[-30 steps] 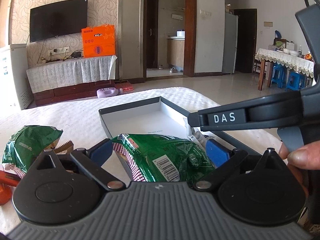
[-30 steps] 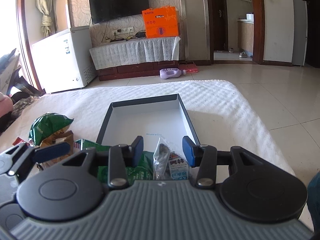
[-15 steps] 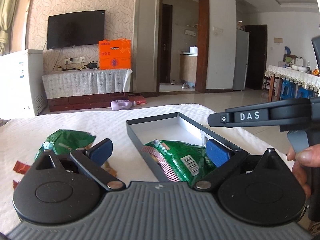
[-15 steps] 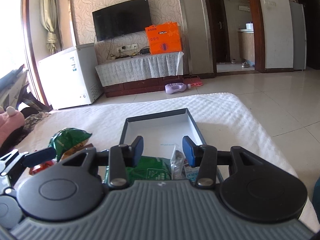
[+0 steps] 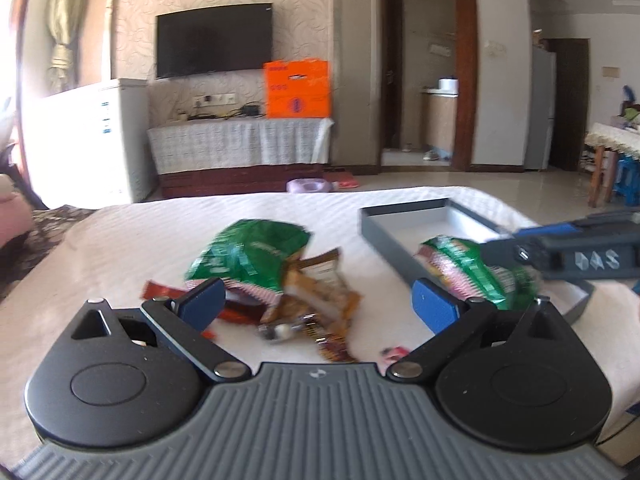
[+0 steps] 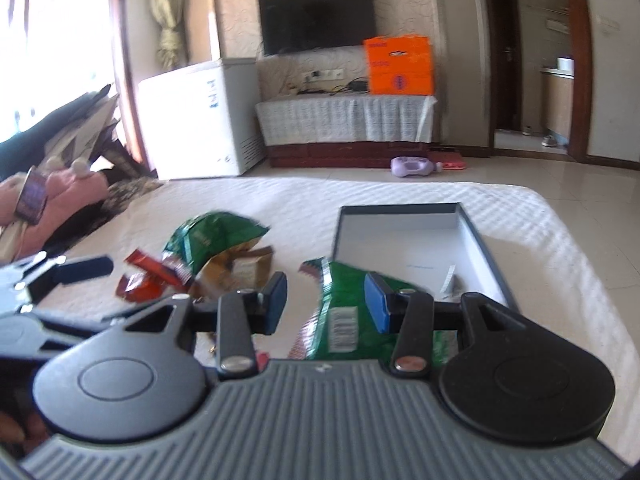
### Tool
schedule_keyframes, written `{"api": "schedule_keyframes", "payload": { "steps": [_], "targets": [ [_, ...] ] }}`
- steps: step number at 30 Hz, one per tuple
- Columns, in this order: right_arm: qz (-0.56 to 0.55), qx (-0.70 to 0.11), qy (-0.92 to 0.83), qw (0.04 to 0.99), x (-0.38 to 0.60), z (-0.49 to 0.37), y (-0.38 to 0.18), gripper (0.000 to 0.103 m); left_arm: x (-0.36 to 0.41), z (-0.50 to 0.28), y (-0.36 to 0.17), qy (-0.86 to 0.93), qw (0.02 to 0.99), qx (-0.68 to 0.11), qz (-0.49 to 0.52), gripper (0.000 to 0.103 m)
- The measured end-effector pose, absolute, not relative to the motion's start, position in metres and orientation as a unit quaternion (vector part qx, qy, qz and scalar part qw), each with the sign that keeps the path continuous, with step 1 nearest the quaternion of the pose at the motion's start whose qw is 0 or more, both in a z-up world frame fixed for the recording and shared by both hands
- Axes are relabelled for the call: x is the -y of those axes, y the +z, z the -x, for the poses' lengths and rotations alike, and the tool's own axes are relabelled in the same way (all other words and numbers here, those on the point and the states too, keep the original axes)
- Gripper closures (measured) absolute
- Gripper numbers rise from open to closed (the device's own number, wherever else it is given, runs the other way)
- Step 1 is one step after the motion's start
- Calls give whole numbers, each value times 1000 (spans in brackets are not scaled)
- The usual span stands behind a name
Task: Organize snacks
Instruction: 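Grasp the pink-wrapped candy packet with the right gripper, then grasp the brown foil-wrapped chocolate with the left gripper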
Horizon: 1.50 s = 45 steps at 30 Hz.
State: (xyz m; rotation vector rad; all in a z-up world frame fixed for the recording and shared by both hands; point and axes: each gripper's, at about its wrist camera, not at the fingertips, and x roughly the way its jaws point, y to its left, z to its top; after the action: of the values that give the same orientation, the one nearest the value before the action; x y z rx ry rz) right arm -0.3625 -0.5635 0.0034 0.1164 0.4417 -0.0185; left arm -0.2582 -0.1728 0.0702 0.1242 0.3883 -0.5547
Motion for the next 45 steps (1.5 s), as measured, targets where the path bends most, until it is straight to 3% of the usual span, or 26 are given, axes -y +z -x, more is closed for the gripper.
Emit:
{"api": "schedule_keyframes", "payload": {
  "steps": [7, 16, 19, 21, 23, 33, 35, 36, 37, 39, 45],
  "targets": [
    [-4, -301, 72, 951, 526, 348, -22, 66, 151, 239, 73, -216, 953, -205, -46, 2],
    [44, -376, 44, 925, 508, 321, -53, 71, 144, 225, 73, -205, 951, -230, -31, 2],
    [46, -373, 46, 926, 506, 321, -54, 71, 140, 219, 71, -205, 949, -240, -25, 2],
    [43, -379, 55, 923, 506, 322, -52, 82, 142, 218, 69, -210, 945, -248, -24, 2],
    [59, -382, 57, 921, 502, 325, -50, 85, 147, 218, 65, -221, 941, -257, -24, 2],
    [61, -388, 58, 918, 512, 337, -47, 87, 212, 222, 34, -273, 921, -265, -78, 3],
    [61, -389, 57, 917, 513, 337, -48, 87, 222, 218, 29, -277, 918, -274, -77, 9],
    [60, -389, 58, 917, 514, 337, -48, 87, 227, 216, 25, -278, 915, -281, -79, 23],
    [60, -388, 59, 918, 514, 337, -47, 87, 230, 214, 21, -279, 912, -290, -80, 44],
    [59, -386, 59, 919, 515, 338, -46, 87, 231, 207, 12, -285, 902, -316, -72, 70],
    [55, -371, 63, 925, 514, 340, -39, 87, 221, 195, 8, -288, 901, -321, -48, 76]
  ]
}}
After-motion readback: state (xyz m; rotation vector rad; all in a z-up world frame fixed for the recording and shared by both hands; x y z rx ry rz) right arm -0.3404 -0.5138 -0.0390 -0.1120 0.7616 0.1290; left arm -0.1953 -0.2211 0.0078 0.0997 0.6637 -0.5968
